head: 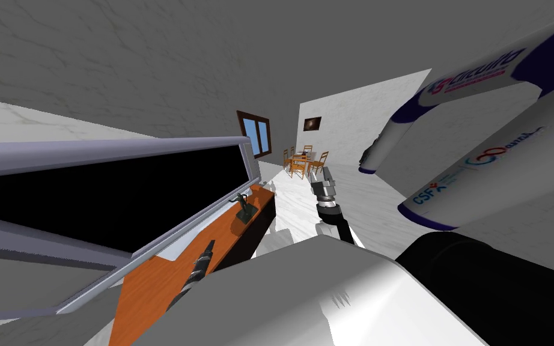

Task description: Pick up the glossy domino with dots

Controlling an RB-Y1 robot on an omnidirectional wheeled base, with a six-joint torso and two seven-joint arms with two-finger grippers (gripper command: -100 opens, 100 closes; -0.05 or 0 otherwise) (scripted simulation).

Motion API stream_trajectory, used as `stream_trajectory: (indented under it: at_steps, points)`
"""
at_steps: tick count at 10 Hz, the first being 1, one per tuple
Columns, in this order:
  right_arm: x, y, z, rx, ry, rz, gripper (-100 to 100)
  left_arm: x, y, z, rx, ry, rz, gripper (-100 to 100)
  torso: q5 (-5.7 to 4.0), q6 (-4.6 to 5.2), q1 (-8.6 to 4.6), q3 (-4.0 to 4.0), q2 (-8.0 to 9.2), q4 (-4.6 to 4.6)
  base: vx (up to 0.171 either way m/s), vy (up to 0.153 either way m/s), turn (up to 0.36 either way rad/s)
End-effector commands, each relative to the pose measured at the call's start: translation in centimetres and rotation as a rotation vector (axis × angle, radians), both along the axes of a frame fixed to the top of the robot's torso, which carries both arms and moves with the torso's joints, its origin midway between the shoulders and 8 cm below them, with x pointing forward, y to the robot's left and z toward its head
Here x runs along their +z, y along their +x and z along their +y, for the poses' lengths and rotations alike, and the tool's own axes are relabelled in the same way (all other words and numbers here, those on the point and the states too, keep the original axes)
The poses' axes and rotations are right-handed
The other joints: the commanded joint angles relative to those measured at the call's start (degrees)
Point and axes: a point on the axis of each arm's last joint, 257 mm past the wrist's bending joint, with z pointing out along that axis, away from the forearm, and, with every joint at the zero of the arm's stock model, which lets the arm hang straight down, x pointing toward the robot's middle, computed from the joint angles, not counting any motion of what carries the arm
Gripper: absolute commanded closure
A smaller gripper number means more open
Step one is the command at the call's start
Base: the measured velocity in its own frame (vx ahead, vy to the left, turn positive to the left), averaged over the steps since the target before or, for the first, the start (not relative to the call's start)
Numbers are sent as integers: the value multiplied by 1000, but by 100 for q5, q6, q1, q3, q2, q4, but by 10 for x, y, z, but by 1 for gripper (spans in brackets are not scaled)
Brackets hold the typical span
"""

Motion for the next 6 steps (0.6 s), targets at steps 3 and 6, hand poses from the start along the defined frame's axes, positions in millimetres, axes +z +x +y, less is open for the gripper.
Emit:
stream_trajectory:
  at_steps: [3, 6]
  points:
    - [0, 0, 0, 0, 0, 0, 0, -48, -36, 23, 20, 41, 144, -100, 0, 1, 2, 1, 2, 1, 60, -14, -57]
    - [0, 0, 0, 0, 0, 0, 0, -73, -58, 35, 36, 55, 219, -100, 0, 1, 3, 1, 1, 1, 51, -10, -29]
